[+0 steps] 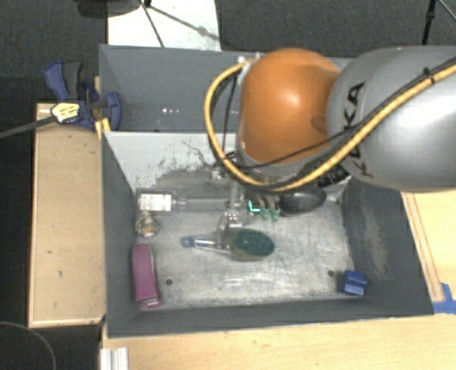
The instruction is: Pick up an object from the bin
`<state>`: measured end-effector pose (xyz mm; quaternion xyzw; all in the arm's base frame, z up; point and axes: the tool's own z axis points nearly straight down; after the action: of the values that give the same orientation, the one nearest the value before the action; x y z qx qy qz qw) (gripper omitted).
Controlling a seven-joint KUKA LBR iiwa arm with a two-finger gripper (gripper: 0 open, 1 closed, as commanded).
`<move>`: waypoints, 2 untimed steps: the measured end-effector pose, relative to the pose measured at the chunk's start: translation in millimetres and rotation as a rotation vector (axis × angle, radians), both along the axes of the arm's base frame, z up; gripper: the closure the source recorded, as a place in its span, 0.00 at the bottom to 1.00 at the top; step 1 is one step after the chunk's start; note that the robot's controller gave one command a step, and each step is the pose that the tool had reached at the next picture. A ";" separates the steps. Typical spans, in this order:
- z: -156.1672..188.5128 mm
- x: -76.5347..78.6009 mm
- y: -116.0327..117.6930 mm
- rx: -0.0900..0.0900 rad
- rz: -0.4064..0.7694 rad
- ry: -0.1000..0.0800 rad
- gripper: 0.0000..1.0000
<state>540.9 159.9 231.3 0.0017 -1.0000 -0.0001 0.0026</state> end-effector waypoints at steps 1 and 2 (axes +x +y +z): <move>-161.0 7.2 -84.5 0.003 0.052 -0.012 0.00; -128.8 17.6 -78.6 0.001 0.084 -0.012 0.00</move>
Offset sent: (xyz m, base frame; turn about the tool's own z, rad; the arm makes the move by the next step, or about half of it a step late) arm 0.0051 -0.0837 -0.1613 -0.0569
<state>558.5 81.2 102.5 0.0437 -0.9990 -0.0005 -0.0034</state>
